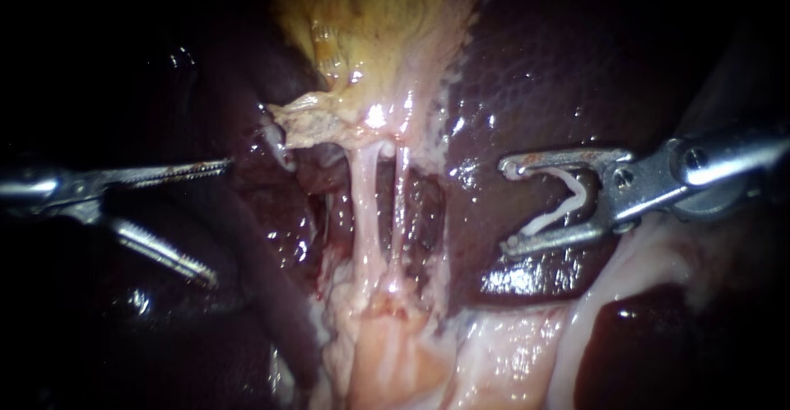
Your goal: Grabbing gallbladder
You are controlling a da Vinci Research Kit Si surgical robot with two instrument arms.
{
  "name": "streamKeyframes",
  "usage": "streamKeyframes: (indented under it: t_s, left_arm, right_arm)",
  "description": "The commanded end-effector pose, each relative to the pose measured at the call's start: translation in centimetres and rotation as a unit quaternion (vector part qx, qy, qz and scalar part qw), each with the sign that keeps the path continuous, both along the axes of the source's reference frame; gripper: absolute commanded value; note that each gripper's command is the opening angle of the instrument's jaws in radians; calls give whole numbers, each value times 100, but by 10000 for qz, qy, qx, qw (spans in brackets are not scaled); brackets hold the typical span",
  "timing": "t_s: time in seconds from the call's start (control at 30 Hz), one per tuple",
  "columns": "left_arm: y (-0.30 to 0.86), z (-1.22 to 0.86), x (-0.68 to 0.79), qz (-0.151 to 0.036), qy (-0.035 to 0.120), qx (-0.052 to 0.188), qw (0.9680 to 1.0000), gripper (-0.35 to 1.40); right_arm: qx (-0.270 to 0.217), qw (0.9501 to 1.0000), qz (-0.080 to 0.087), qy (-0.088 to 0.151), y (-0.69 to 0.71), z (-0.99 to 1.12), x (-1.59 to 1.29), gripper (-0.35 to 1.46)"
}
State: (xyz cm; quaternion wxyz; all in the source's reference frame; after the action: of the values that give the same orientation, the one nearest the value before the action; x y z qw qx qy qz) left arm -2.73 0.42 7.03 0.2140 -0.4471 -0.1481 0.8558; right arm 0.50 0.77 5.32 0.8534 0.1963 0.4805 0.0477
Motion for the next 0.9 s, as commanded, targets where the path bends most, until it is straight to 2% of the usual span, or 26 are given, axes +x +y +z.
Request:
streamKeyframes:
  t_s: [0.03,0.17,0.27,0.43,0.53,0.7,0.9]
  left_arm:
    - [0,-2,0,-3,0,0,10000,96]
    - [0,-12,0,-5,-3,18,10000,96]
    - [2,-26,0,-12,-6,52,10000,96]
    - [16,-55,-1,-63,-94,111,9999,89]
    - [27,-72,-1,-152,-236,122,9995,84]
    - [46,-102,-3,-423,-620,119,9971,62]
    - [65,-128,-24,-741,-939,66,9928,46]
  right_arm:
    - [1,10000,1,-1,0,0,0,49]
    - [1,10000,1,-1,0,0,0,49]
    - [1,10000,1,-1,0,0,0,49]
    - [1,10000,3,-1,0,0,0,49]
    - [0,10000,4,-3,0,1,1,49]
    - [0,10000,5,-3,0,1,1,49]
    - [-2,10000,7,-5,0,1,2,49]
